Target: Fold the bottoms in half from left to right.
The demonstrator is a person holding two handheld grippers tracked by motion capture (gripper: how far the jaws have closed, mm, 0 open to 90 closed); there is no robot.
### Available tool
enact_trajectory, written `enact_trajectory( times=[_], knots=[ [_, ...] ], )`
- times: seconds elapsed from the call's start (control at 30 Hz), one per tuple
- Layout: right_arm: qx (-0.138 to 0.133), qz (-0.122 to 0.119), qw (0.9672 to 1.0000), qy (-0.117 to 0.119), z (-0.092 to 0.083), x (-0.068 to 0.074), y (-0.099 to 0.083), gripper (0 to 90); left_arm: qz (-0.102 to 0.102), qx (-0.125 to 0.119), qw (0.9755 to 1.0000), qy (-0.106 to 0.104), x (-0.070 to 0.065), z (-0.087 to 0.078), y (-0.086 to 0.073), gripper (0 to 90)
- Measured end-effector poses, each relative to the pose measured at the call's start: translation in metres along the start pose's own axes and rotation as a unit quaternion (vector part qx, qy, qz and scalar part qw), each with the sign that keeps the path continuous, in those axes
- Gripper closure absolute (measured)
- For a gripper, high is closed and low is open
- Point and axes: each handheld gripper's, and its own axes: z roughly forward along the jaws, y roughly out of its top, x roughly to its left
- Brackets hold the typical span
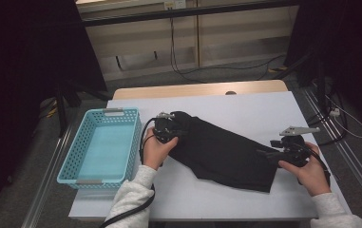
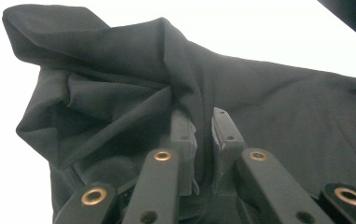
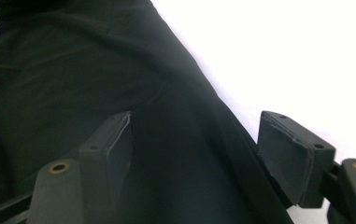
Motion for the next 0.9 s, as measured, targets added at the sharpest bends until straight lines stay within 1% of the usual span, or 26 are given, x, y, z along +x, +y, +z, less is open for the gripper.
enact_trajectory(
  times=[0.03,0.07,0.17,0.4,0.6,0.7,0.77,0.9],
  knots=[
    [0.000,0.000,1.0000,0.000,0.000,0.000,0.000,27.2,-0.002,-0.003,1.0000,-0.004,-0.002,0.000,0.000,81.8],
    [0.000,0.000,1.0000,-0.001,0.000,0.000,0.000,27.2,0.003,0.002,1.0000,-0.007,-0.003,0.000,0.000,81.8],
    [0.001,0.000,1.0000,0.000,0.000,-0.001,-0.001,27.0,0.006,0.003,0.9999,-0.016,-0.007,0.002,0.000,81.8],
    [0.001,-0.003,1.0000,0.003,0.001,0.002,0.000,26.9,0.023,0.014,0.9993,-0.025,-0.018,0.008,-0.003,81.7],
    [0.005,-0.005,1.0000,0.002,0.002,0.003,-0.001,26.9,0.031,0.020,0.9989,-0.030,-0.024,0.009,-0.005,81.6],
    [0.005,-0.006,1.0000,0.003,0.003,0.003,-0.001,26.9,0.035,0.024,0.9984,-0.037,-0.026,0.008,-0.006,81.5],
    [0.005,-0.006,1.0000,0.003,0.002,0.003,0.000,26.9,0.035,0.019,0.9984,-0.039,-0.028,0.008,-0.006,81.4],
    [0.004,-0.007,1.0000,0.004,0.001,0.003,0.000,26.9,0.040,0.019,0.9981,-0.043,-0.032,0.007,-0.006,81.3]
  ],
)
